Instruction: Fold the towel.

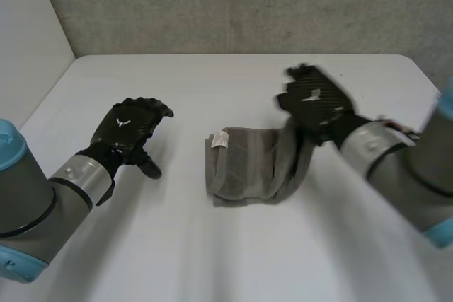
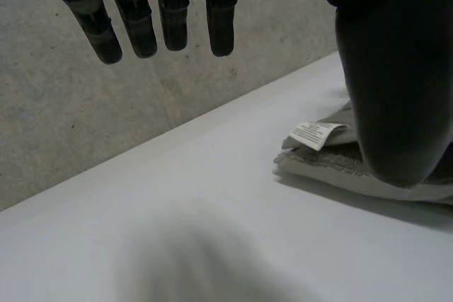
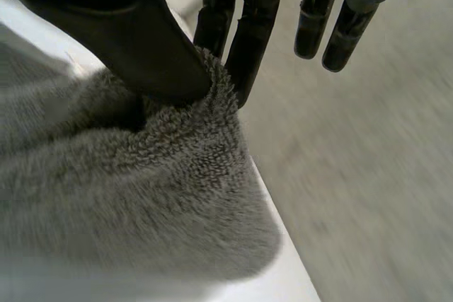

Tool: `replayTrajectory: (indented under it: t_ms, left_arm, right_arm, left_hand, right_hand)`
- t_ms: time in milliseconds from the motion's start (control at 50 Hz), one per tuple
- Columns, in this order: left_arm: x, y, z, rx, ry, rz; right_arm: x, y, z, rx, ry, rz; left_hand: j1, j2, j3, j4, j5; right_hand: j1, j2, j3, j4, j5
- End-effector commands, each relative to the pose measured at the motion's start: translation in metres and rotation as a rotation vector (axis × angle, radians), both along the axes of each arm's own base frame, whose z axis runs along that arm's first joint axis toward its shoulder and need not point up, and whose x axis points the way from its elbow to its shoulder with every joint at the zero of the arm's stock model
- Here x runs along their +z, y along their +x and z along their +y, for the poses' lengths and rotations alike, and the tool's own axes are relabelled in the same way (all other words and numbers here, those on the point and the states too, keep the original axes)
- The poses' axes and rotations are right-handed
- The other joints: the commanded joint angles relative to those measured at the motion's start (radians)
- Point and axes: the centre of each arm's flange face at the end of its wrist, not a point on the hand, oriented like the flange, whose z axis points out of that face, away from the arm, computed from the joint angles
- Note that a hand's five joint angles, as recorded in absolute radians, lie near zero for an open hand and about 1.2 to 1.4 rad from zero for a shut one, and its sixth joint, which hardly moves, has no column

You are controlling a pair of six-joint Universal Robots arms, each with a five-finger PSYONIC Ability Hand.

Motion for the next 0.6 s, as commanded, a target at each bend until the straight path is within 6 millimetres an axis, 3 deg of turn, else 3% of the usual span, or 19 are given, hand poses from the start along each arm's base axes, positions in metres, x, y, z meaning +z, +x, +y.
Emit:
replayTrajectory:
  t_ms: [20,60,100,120,160,280,340,360,380,400,420,480,600]
  left_arm:
    - [0.001,0.003,-0.003,0.013,-0.002,0.005]
    - [0.002,0.004,-0.003,0.016,-0.003,0.005]
    - [0.003,0.005,-0.004,0.023,-0.008,0.006]
    - [0.003,0.005,-0.004,0.023,-0.008,0.006]
    - [0.005,0.006,-0.005,0.034,-0.013,0.008]
    - [0.01,0.01,-0.013,0.112,-0.025,0.031]
    - [0.02,0.008,-0.019,0.136,-0.037,0.08]
    - [0.025,0.006,-0.021,0.14,-0.043,0.106]
    - [0.025,0.006,-0.021,0.14,-0.043,0.106]
    - [0.031,0.005,-0.023,0.137,-0.05,0.129]
    - [0.036,0.003,-0.026,0.136,-0.061,0.149]
    - [0.043,0.001,-0.028,0.132,-0.077,0.163]
    - [0.061,-0.022,-0.026,0.067,-0.131,0.192]
  right_arm:
    - [-0.038,0.063,0.045,0.221,0.026,0.062]
    - [-0.048,0.073,0.055,0.264,0.045,0.072]
    - [-0.071,0.083,0.072,0.331,0.096,0.098]
    - [-0.071,0.083,0.072,0.332,0.096,0.098]
    - [-0.093,0.084,0.081,0.362,0.151,0.128]
    - [-0.108,0.081,0.084,0.364,0.197,0.151]
    - [-0.101,0.076,0.079,0.328,0.195,0.14]
    - [-0.093,0.073,0.076,0.313,0.19,0.123]
    - [-0.093,0.073,0.076,0.313,0.19,0.123]
    - [-0.083,0.068,0.073,0.295,0.188,0.103]
    - [-0.076,0.063,0.071,0.279,0.196,0.081]
    - [-0.062,0.054,0.071,0.251,0.216,0.036]
    - [-0.039,0.034,0.067,0.19,0.243,-0.041]
  left_hand:
    - [-0.066,-0.042,-0.048,-0.054,-0.013]
    - [-0.066,-0.042,-0.048,-0.054,-0.013]
    - [-0.069,-0.045,-0.048,-0.054,-0.016]
    - [-0.069,-0.045,-0.048,-0.054,-0.016]
    - [-0.069,-0.045,-0.048,-0.054,-0.016]
    - [-0.066,-0.042,-0.048,-0.054,-0.013]
    - [-0.066,-0.042,-0.048,-0.054,-0.013]
    - [-0.063,-0.039,-0.048,-0.054,-0.01]
    - [-0.063,-0.039,-0.048,-0.054,-0.01]
    - [-0.063,-0.039,-0.048,-0.054,-0.01]
    - [-0.063,-0.039,-0.048,-0.054,-0.01]
    - [-0.063,-0.039,-0.048,-0.054,-0.01]
    - [-0.066,-0.042,-0.048,-0.054,-0.013]
  right_hand:
    - [0.113,0.124,-0.046,-0.076,0.075]
    - [0.113,0.124,-0.046,-0.076,0.075]
    - [0.113,0.124,-0.046,-0.076,0.075]
    - [0.113,0.124,-0.046,-0.076,0.075]
    - [0.113,0.124,-0.046,-0.076,0.075]
    - [0.113,0.124,-0.046,-0.076,0.075]
    - [0.052,0.064,-0.046,-0.076,0.015]
    - [-0.395,-0.384,-0.046,-0.076,-0.433]
    - [-0.4,-0.388,-0.046,-0.076,-0.437]
    - [-0.891,-0.88,-0.046,-0.076,-0.929]
    - [-1.109,-1.097,-0.046,-0.076,-1.146]
    - [-1.109,-1.097,-0.046,-0.076,-1.146]
    - [-1.109,-1.097,-0.046,-0.076,-1.146]
